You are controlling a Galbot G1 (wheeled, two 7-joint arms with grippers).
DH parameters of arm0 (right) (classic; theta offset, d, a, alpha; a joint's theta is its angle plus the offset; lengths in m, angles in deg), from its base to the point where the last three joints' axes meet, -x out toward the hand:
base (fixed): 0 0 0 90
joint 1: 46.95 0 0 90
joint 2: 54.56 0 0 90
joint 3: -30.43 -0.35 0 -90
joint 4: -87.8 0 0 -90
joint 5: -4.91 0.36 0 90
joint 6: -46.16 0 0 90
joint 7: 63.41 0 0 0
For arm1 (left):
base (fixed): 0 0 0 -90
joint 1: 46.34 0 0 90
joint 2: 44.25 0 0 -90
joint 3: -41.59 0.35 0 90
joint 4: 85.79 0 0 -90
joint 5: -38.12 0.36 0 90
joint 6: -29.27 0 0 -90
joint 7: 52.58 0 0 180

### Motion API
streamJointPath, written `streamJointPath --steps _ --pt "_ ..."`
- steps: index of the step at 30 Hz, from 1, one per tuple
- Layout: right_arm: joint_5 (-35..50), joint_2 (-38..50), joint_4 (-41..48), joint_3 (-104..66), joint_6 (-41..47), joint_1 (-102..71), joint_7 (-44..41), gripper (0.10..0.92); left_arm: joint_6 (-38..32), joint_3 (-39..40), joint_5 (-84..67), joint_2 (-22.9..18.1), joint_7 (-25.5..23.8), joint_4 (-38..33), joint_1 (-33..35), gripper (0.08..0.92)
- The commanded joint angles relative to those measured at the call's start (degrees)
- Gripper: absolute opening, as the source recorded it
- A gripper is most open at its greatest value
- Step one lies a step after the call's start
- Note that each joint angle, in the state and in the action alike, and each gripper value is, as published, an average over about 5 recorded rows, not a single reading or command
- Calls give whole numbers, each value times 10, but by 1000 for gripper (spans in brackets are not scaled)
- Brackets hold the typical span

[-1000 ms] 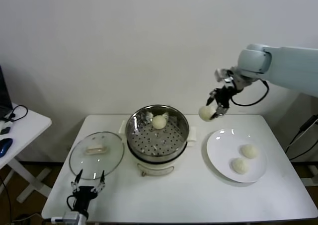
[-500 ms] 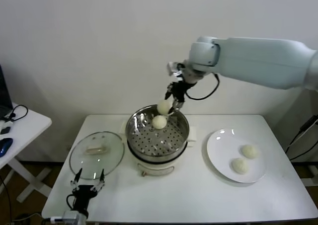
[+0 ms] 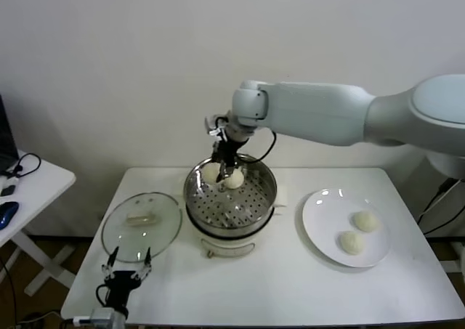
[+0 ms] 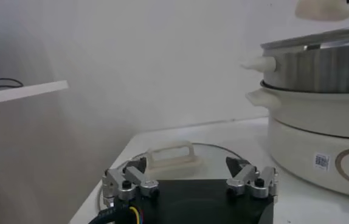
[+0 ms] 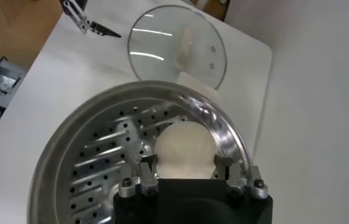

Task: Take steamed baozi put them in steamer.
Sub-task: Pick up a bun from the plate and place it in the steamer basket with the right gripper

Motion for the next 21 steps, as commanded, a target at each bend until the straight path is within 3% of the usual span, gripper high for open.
streamJointPath --steps 1,21 --pt "-28 -32 37 -3 2 -41 3 645 -1 0 0 2 0 6 -2 823" --pt "-72 -45 59 1 -3 -68 5 645 -4 1 1 3 -1 11 -5 823"
